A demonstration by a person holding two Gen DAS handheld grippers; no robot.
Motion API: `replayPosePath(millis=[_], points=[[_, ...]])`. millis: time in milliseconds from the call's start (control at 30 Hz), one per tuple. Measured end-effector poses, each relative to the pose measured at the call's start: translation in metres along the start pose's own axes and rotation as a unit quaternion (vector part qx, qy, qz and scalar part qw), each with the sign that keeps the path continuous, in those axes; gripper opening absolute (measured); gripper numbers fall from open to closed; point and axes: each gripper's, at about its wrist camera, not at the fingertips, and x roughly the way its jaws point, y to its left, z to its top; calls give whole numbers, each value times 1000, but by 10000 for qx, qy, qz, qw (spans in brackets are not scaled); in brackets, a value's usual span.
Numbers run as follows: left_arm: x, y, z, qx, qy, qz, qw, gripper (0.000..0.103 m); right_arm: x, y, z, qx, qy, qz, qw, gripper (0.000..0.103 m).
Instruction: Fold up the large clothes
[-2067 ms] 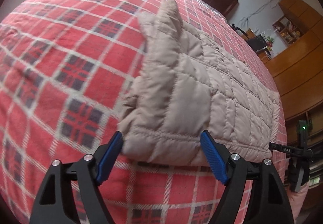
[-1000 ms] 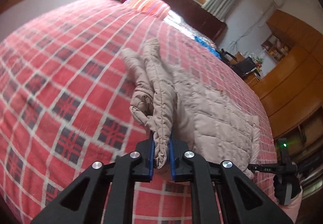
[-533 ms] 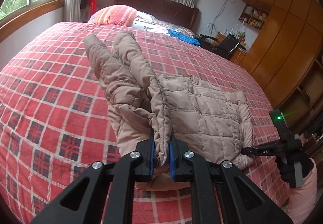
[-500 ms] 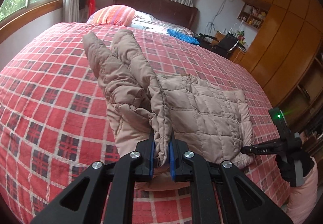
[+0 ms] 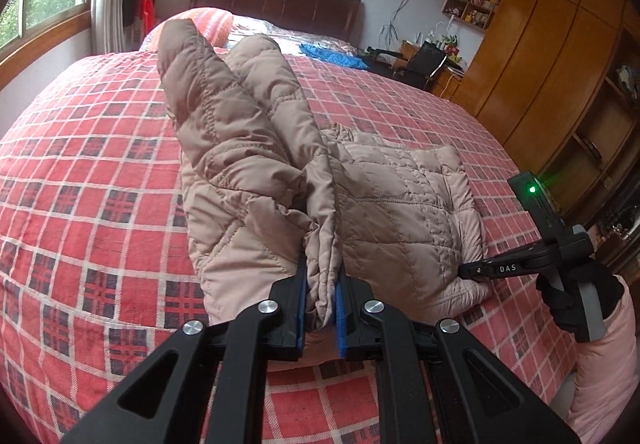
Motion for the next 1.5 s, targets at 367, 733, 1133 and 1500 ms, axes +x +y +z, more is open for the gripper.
replayPosePath(millis=[367,733,1133,1500], points=[[32,-23,-5,330,388,-102,9986,11,1,6,-2,8,-25,-1,10000,3],[61,-39,-18,788,671,11,9946,11,2,0,-8,54,-175,200,9996,6],[60,-31,-14,688,800,-191,9942,13,-20,27,-49,-51,-418,147,9990,42],[36,-13,-5,272,675,-743,9946,10,-14,23,-50,97,-423,177,9989,41]])
